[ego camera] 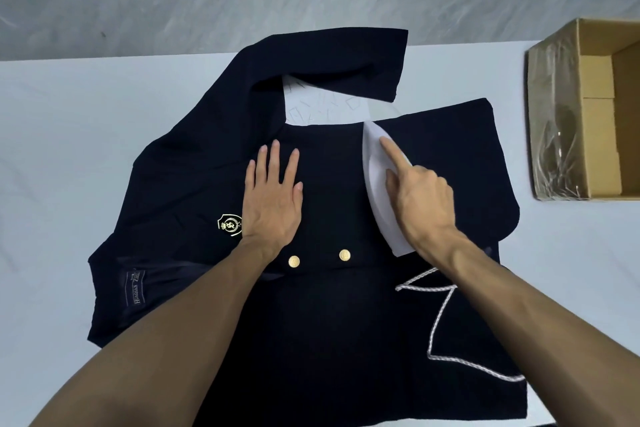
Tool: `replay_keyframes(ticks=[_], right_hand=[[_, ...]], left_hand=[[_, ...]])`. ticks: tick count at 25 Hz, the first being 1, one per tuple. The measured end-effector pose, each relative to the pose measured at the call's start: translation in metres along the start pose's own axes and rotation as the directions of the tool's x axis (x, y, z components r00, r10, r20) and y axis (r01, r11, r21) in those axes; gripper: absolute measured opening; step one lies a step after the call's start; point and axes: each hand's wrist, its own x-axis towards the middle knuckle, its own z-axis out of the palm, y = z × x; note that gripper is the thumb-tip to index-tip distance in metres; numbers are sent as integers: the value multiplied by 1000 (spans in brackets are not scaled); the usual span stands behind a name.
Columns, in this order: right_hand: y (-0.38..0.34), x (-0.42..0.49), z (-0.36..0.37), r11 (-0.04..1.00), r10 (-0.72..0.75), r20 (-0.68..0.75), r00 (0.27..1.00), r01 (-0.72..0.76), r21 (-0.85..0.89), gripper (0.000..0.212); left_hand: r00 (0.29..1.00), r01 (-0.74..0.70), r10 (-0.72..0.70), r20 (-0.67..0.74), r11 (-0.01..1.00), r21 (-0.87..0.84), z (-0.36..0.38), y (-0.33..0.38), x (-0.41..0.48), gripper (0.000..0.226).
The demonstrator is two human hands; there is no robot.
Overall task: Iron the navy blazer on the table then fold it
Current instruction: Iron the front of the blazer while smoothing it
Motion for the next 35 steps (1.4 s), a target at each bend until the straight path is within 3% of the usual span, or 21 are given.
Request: replay_keyframes(ticks=[6,9,11,13,15,18,26,30,33,35], right_hand=[[35,6,-19,978,120,16,993,-120,170,52],[15,5,-13,983,5,34,999,-11,184,51],[-3,7,-4,992,-88,47,995,84,97,54],[-11,9,3,994,-112,53,992,112,12,57],[-3,13,3,994,-103,30,994,104,-38,60],[25,16,-5,999,-47,-12,999,47,25,57],[74,26,-30,991,108,-4,994,-108,75,51],[49,21,-26,979,1,53,999,-11,202,50],[29,22,-15,984,-118,45,992,111,139,51],[37,28,-14,991,-119,18,993,118,62,53]], left_hand=[[1000,3,-3,24,1000,21,-2,2,1,57],[998,64,-65,-23,995,-74,-9,27,6,55],[994,93,-102,-44,981,-172,-9,57,10,55],[994,91,-98,-37,983,-157,-1,73,9,58],[997,74,-76,-17,993,-89,6,76,11,61],[997,77,-76,12,996,-47,6,71,10,61],[995,91,-89,37,994,-52,4,74,12,61],[995,88,-87,47,995,-38,3,76,12,61],[995,92,-90,46,995,-41,3,76,13,62],[995,90,-89,42,995,-35,2,76,13,63]])
